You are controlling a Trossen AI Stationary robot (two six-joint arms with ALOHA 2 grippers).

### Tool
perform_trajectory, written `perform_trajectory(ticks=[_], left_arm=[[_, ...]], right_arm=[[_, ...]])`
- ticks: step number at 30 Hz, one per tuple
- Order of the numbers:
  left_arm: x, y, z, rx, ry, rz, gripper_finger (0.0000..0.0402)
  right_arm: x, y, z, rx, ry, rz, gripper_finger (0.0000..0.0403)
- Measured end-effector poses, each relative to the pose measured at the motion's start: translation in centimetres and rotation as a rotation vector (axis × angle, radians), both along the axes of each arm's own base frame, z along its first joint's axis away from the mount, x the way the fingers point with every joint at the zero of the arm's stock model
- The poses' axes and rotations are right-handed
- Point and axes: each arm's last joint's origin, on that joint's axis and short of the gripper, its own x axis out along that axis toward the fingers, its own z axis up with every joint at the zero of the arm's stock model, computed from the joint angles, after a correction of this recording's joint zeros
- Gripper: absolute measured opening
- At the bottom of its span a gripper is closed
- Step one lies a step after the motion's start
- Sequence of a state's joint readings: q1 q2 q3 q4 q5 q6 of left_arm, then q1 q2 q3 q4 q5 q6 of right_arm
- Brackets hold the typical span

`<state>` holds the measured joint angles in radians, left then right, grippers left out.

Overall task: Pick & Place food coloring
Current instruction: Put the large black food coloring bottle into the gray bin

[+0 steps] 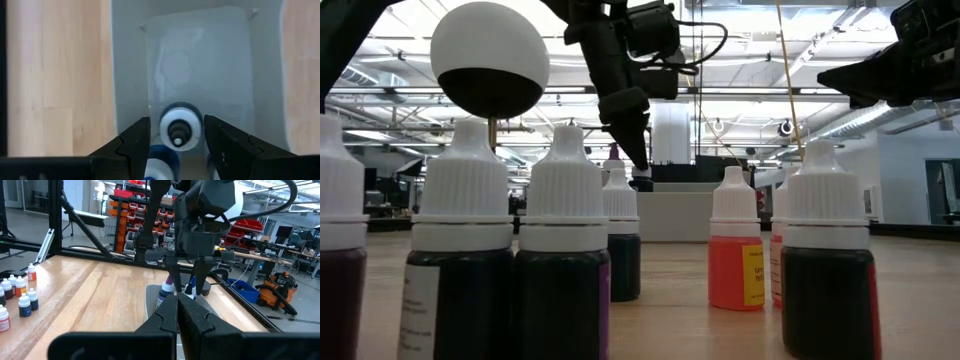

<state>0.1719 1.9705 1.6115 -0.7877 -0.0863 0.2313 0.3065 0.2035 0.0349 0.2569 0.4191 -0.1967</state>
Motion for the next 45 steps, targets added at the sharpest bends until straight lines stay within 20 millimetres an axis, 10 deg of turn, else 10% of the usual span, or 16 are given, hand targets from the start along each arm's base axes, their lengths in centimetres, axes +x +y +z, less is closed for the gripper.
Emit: perform_trajectory(ticks=[45], left_arm=[[0.04,0.22,0.06,0.022,-0.005,0.013,0.0113]], right_arm=[[0.0,0.0,0.0,0.0,0.0,0.001,0.0]])
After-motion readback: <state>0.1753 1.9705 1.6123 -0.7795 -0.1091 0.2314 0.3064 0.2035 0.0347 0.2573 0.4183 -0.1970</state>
